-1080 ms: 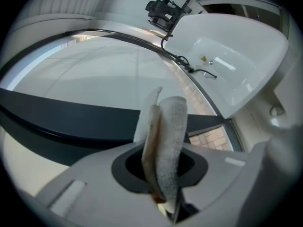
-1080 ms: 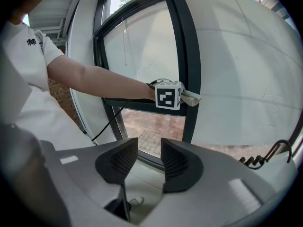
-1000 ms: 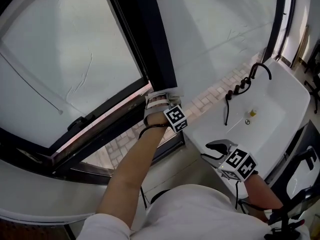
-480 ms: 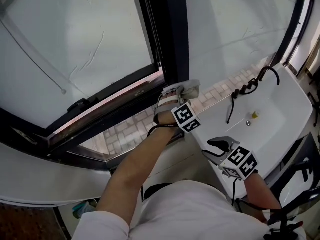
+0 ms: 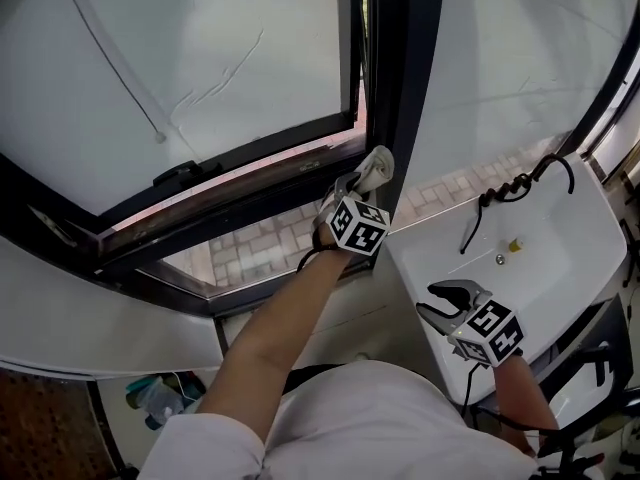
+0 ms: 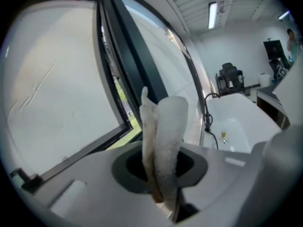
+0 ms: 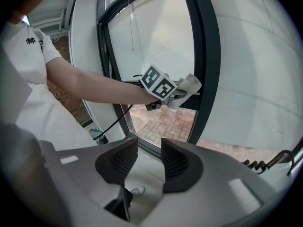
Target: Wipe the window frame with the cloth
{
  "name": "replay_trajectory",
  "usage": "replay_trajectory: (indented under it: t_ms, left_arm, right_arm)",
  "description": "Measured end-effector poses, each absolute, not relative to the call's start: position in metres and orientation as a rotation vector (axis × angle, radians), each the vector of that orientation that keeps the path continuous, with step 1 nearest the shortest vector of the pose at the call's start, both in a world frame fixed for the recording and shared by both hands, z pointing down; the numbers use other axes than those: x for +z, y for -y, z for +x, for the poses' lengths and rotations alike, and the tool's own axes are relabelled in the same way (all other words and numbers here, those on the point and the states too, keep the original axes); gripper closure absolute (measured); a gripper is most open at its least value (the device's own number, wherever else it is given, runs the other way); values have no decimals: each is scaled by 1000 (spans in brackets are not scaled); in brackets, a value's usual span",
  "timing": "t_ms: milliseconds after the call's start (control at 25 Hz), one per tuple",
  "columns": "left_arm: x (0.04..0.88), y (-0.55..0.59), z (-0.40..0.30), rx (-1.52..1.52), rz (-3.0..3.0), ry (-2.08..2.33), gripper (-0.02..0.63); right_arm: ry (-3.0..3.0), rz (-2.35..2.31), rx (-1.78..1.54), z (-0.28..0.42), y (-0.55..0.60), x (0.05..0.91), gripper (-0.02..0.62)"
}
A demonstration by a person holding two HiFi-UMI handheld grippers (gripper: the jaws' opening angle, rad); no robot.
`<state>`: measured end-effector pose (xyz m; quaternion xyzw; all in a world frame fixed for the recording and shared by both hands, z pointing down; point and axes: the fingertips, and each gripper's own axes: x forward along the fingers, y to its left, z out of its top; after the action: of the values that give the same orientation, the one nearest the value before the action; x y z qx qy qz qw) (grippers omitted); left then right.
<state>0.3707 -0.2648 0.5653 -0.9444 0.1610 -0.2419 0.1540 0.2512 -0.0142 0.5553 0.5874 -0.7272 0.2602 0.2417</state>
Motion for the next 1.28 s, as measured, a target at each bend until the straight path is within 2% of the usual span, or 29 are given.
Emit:
replay_trajectory:
  t_ms: [440,1280]
  left_arm:
    - [561,326,250,-663,-2729,-637,517]
    - [568,462,-70,-771,-2557,-1075,517]
  right_arm:
    - [2041,1458,679,194,64,550,443]
    - [2148,1200,575,42,159,540,443]
